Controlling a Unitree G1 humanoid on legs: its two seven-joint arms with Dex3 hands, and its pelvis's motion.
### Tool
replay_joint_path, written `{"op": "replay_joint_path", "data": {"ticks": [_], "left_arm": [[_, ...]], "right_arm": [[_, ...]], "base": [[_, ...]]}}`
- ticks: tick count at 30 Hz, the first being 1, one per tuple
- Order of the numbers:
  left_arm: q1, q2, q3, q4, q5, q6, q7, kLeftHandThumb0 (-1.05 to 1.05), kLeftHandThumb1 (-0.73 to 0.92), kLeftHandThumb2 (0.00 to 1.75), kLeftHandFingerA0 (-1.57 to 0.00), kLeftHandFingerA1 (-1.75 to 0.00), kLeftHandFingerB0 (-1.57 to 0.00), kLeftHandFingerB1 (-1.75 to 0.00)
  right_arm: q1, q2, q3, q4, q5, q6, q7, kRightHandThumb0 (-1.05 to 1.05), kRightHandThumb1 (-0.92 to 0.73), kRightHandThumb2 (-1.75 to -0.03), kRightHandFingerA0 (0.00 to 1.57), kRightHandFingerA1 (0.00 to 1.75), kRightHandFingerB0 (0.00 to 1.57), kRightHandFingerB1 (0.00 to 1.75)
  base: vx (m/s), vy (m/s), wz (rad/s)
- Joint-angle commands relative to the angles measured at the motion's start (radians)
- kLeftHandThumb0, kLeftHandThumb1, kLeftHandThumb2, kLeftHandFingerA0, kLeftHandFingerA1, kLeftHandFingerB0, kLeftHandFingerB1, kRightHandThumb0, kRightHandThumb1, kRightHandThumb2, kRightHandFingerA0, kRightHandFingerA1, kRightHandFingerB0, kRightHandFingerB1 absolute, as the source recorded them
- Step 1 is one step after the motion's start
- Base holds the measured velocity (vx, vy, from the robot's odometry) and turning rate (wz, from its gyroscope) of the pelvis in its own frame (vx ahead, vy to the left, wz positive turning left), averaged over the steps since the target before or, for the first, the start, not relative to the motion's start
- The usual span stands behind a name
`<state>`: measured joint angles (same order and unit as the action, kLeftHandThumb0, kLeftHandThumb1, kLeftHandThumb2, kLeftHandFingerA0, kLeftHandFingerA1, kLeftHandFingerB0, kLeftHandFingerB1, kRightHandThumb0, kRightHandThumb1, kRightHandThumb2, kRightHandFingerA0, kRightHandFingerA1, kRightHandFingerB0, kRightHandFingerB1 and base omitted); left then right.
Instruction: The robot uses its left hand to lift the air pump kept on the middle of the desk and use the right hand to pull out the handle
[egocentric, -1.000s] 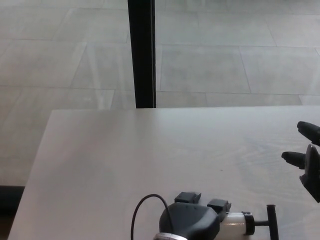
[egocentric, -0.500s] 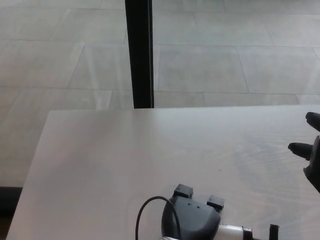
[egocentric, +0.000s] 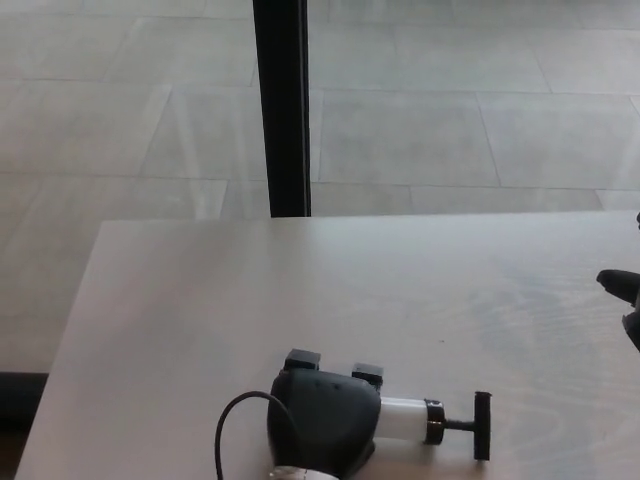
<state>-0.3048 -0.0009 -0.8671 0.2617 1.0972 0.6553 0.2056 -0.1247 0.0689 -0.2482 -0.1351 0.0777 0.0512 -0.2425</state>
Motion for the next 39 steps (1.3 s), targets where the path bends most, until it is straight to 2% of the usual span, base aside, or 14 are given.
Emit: {"op": "replay_joint_path", "data": {"ticks": [1,2,6,7,10,18,19,20,26,29,31,32,38,39], "left_arm": [[0.075,0.027,0.06,0.018,-0.121,-0.161,0.03,-0.16,0.66,0.87,-0.9,-1.69,-0.78,-1.11],[0.07,0.031,0.07,0.01,-0.126,-0.177,0.018,-0.16,0.65,0.88,-0.91,-1.67,-0.77,-1.09],[0.054,0.046,0.086,-0.003,-0.116,-0.222,0.023,-0.26,0.59,1.06,-1.16,-1.3,-0.81,-0.96],[0.043,0.055,0.084,-0.001,-0.101,-0.233,0.032,-0.22,0.71,0.84,-0.88,-1.69,-0.76,-1.11],[0.041,0.045,0.133,0.001,-0.141,-0.311,0.124,-0.19,0.62,0.83,-1.03,-1.65,-0.76,-1.2],[-0.01,0.042,0.193,-0.037,-0.151,-0.393,0.178,-0.2,0.72,0.95,-0.8,-1.75,-0.66,-1.41],[-0.023,0.048,0.196,-0.043,-0.143,-0.405,0.191,-0.2,0.48,1.05,-1.17,-1.29,-0.97,-1.11],[-0.034,0.054,0.2,-0.051,-0.134,-0.408,0.195,-0.17,0.57,0.96,-0.89,-1.73,-0.8,-1.34],[-0.07,0.087,0.214,-0.073,-0.101,-0.425,0.202,-0.15,0.52,0.97,-0.98,-1.37,-0.91,-0.94],[-0.08,0.112,0.228,-0.074,-0.102,-0.457,0.227,-0.15,0.57,0.92,-0.92,-1.63,-0.82,-1.17],[-0.082,0.11,0.24,-0.067,-0.117,-0.476,0.24,-0.14,0.54,0.96,-0.96,-1.63,-0.83,-1.2],[-0.083,0.112,0.246,-0.074,-0.12,-0.482,0.236,-0.16,0.55,0.97,-0.96,-1.63,-0.83,-1.17],[-0.076,0.1,0.264,-0.071,-0.127,-0.493,0.237,-0.19,0.55,0.96,-0.92,-1.64,-0.88,-1.26],[-0.073,0.09,0.272,-0.064,-0.13,-0.493,0.255,-0.2,0.55,0.93,-0.94,-1.68,-0.88,-1.35]], "right_arm": [[-0.007,-0.004,-0.002,-0.005,0.002,0.025,-0.01,-0.37,-0.6,-1.0,0.76,0.9,0.6,0.67],[-0.004,-0.009,0.004,-0.001,0.006,0.027,0.004,-0.41,-0.76,-0.61,0.73,0.97,0.65,0.5],[0.014,-0.02,0.019,-0.001,0.016,0.071,0.034,-0.43,-0.75,-0.62,0.74,0.93,0.62,0.48],[0.019,-0.026,0.031,-0.005,0.004,0.09,0.04,-0.45,-0.75,-0.62,0.73,0.92,0.61,0.48],[0.034,-0.052,0.064,-0.014,-0.016,0.153,0.065,-0.47,-0.74,-0.62,0.72,0.91,0.56,0.45],[0.046,-0.141,0.159,-0.031,-0.03,0.326,0.157,-0.48,-0.58,-0.57,0.79,0.74,0.53,0.44],[0.045,-0.163,0.181,-0.031,-0.043,0.346,0.171,-0.54,-0.65,-0.6,0.71,0.81,0.47,0.41],[0.043,-0.175,0.196,-0.033,-0.049,0.367,0.178,-0.52,-0.65,-0.59,0.74,0.84,0.46,0.41],[0.039,-0.199,0.237,-0.037,-0.058,0.398,0.181,-0.59,-0.61,-0.62,0.72,0.89,0.44,0.42],[0.038,-0.211,0.251,-0.048,-0.062,0.423,0.184,-0.56,-0.65,-0.6,0.71,0.85,0.44,0.4],[0.038,-0.215,0.255,-0.051,-0.061,0.433,0.187,-0.59,-0.51,-0.88,0.7,0.84,0.38,0.53],[0.041,-0.233,0.264,-0.053,-0.058,0.421,0.213,-0.56,-0.66,-0.6,0.68,0.84,0.41,0.4],[0.041,-0.291,0.296,-0.062,-0.044,0.414,0.3,-0.51,-0.57,-0.57,0.6,0.96,0.37,0.35],[0.038,-0.306,0.304,-0.078,-0.03,0.448,0.329,-0.53,-0.42,-0.8,0.52,0.79,0.29,0.47]], "base": [[0.0,0.0,0.0],[0.0,0.0,0.0],[0.0,0.0,0.0],[0.0,0.0,0.0],[0.0,0.0,0.0],[0.0,0.0,0.0],[0.0,0.0,0.0],[0.0,0.0,0.0],[0.0,0.0,0.0],[0.0,0.0,0.0],[0.0,0.0,0.0],[0.0,0.0,0.0],[0.0,0.0,0.0],[0.0,0.0,0.0]]}}
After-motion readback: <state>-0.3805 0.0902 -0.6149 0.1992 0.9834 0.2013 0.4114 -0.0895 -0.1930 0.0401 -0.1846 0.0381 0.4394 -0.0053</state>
